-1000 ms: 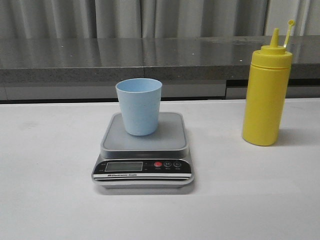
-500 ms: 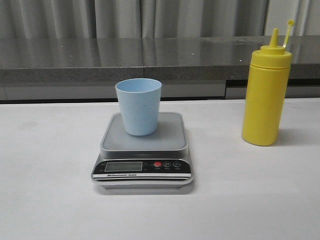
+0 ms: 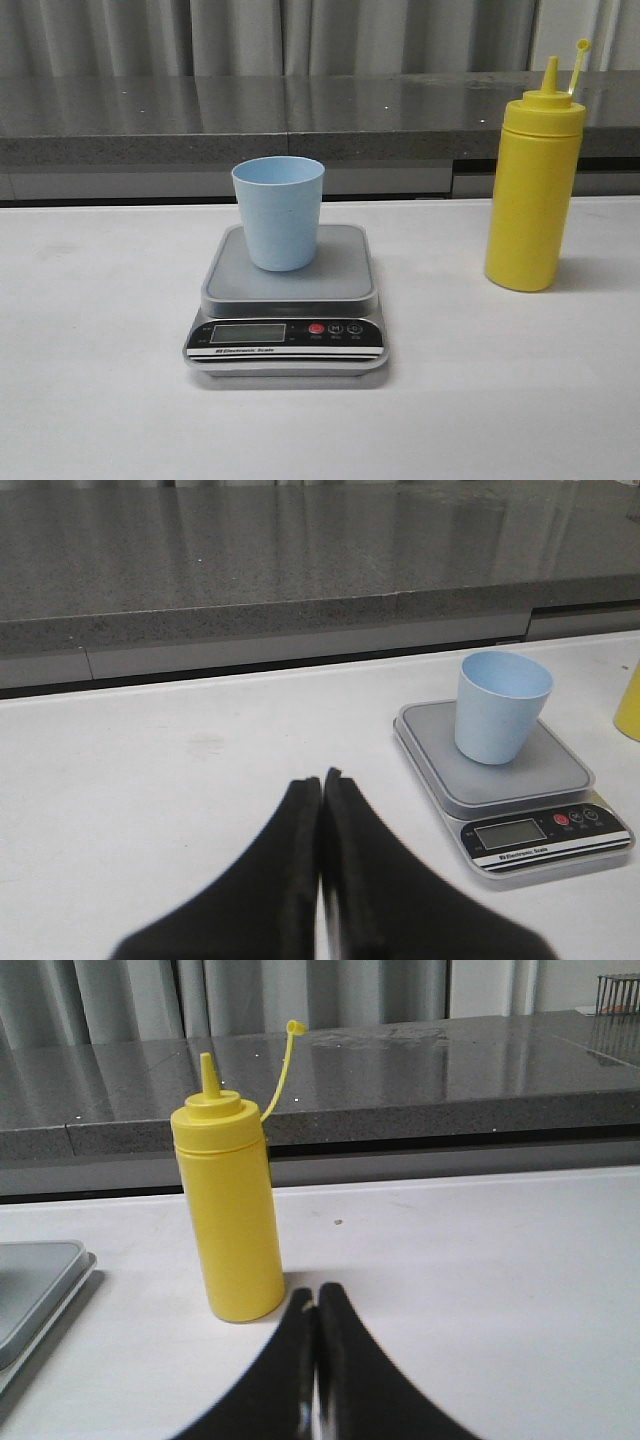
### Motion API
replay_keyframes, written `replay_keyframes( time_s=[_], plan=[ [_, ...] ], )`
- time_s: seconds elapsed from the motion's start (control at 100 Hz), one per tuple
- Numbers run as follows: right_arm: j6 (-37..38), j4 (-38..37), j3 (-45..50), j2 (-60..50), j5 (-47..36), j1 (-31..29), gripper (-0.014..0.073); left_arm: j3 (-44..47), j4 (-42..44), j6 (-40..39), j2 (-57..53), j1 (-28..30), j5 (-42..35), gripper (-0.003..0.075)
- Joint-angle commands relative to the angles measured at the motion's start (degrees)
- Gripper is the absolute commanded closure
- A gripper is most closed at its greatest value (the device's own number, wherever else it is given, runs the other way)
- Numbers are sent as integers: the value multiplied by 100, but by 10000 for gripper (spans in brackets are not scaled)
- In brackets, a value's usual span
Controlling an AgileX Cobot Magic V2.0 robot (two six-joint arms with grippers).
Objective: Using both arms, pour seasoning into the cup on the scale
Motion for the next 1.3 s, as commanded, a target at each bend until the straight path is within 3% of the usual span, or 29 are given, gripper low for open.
replay_keyframes(
  time_s=[0.0,0.72,0.85,1.11,1.29],
  plan=[
    [-10,-5,-96,-142,-603,-45,662,-141,-109,-51,61,11,-457,741],
    [-10,-5,-96,-142,-609,-45,662,-124,-109,-51,61,11,-457,741],
    [-10,-5,-96,-142,-609,-45,662,71,198,-51,34,11,-498,741],
    [-10,-5,-96,-142,-599,-45,662,1037,871,-545,-351,447,-2143,741],
    [-10,-5,-96,-142,-599,-45,662,1868,871,-550,-857,691,-2680,741]
  ],
)
